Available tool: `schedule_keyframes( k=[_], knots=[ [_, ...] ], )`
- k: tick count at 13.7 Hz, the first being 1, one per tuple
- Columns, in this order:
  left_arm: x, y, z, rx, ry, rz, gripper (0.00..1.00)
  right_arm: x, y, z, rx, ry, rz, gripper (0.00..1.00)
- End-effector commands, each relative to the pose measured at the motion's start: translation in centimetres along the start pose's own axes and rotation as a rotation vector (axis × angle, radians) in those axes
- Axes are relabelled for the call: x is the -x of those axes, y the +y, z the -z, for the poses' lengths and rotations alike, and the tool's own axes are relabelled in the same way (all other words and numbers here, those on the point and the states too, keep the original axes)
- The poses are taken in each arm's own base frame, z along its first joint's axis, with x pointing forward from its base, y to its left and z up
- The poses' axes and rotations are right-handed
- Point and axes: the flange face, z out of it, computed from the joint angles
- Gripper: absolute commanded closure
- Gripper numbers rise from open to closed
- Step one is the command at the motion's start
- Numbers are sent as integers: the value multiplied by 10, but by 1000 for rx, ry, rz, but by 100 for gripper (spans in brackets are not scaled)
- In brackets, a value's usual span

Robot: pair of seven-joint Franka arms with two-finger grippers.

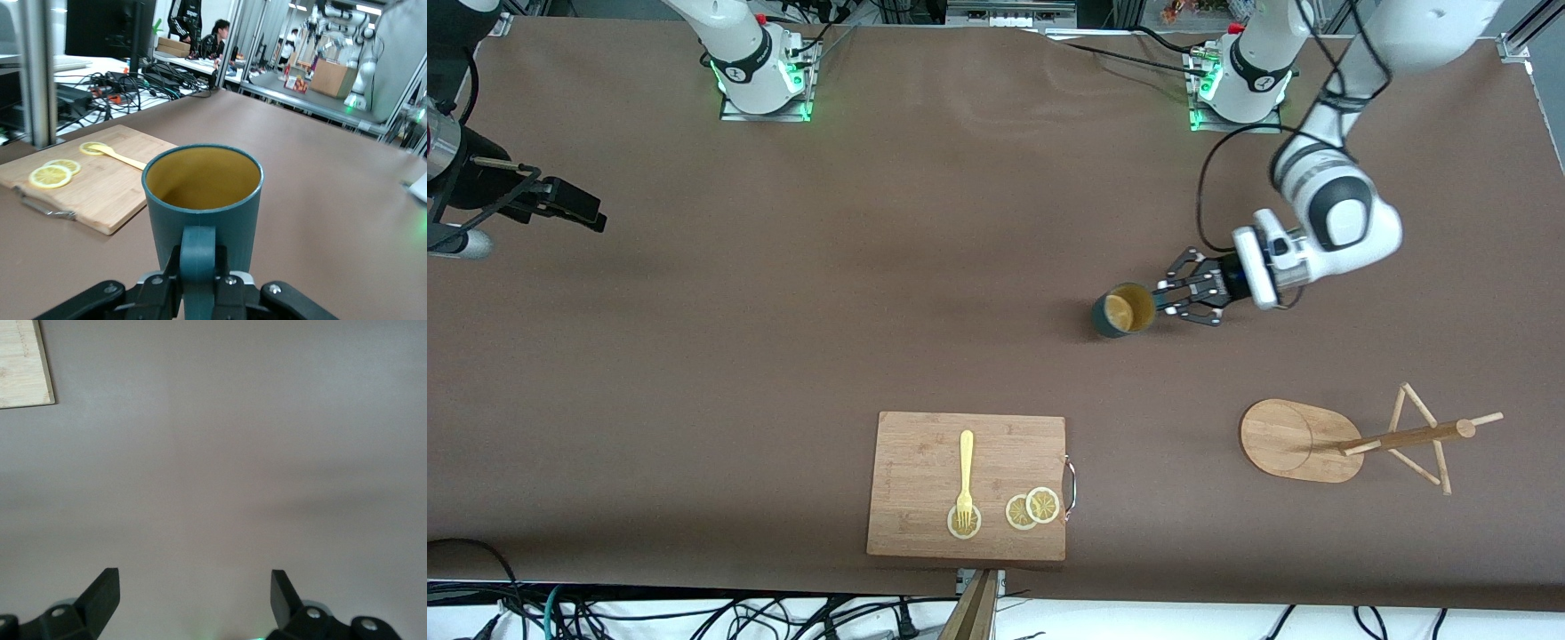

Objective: Pass cup and hang on rack
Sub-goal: 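Lift the mug with the left gripper and carry it toward the rack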

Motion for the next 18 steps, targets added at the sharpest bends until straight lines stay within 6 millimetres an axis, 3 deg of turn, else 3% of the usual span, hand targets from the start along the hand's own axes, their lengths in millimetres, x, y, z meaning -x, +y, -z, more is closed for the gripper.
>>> schedule_keyframes(
  k=[1,6,10,12,15,18],
  knots=[
    [-3,-9,73,22,22,186,100,-2,1,3,-5,6,9,0],
    [12,-14,135,72,64,502,100,-2,-3,5,-5,11,14,0],
    [9,-26,177,90,98,751,100,-1,-5,5,-6,7,20,0],
    [-1,-43,202,105,94,830,100,-1,-5,5,-5,11,20,0],
    [-14,-77,256,150,22,980,100,-2,-4,5,-6,12,14,0],
    [-6,-106,281,208,27,1153,100,-2,-5,6,-7,14,14,0]
  ],
)
